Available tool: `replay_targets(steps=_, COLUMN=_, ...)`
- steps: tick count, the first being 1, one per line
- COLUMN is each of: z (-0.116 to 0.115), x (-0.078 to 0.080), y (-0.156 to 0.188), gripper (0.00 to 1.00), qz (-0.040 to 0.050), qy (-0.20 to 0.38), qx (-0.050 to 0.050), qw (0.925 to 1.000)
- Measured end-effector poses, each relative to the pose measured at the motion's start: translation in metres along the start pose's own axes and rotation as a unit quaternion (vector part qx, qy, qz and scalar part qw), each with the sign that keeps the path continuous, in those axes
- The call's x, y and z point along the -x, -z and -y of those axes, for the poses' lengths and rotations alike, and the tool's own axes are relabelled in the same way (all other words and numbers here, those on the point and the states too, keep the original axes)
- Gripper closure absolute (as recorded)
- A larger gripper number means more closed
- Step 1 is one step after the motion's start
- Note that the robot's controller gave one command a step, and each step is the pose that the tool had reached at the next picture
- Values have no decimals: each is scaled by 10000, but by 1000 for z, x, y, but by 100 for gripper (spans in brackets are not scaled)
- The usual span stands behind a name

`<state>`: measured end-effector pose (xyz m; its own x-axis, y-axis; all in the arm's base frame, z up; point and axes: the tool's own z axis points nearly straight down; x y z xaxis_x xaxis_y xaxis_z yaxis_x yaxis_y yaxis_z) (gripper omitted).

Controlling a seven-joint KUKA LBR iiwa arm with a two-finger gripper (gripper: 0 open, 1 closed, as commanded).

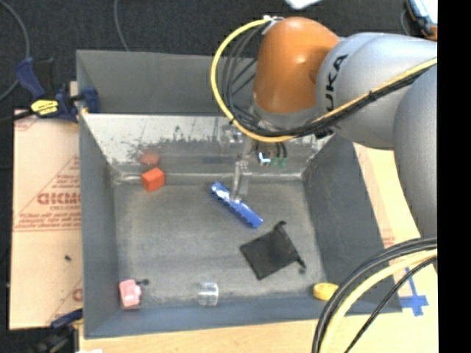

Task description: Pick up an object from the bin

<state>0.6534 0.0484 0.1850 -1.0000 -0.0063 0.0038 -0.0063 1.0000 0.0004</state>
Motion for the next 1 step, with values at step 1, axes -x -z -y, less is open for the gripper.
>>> replay_targets(steps=1, z=0, x=2, y=6, gripper=0, qz=43, qy=-4, qx=4, qw=10000)
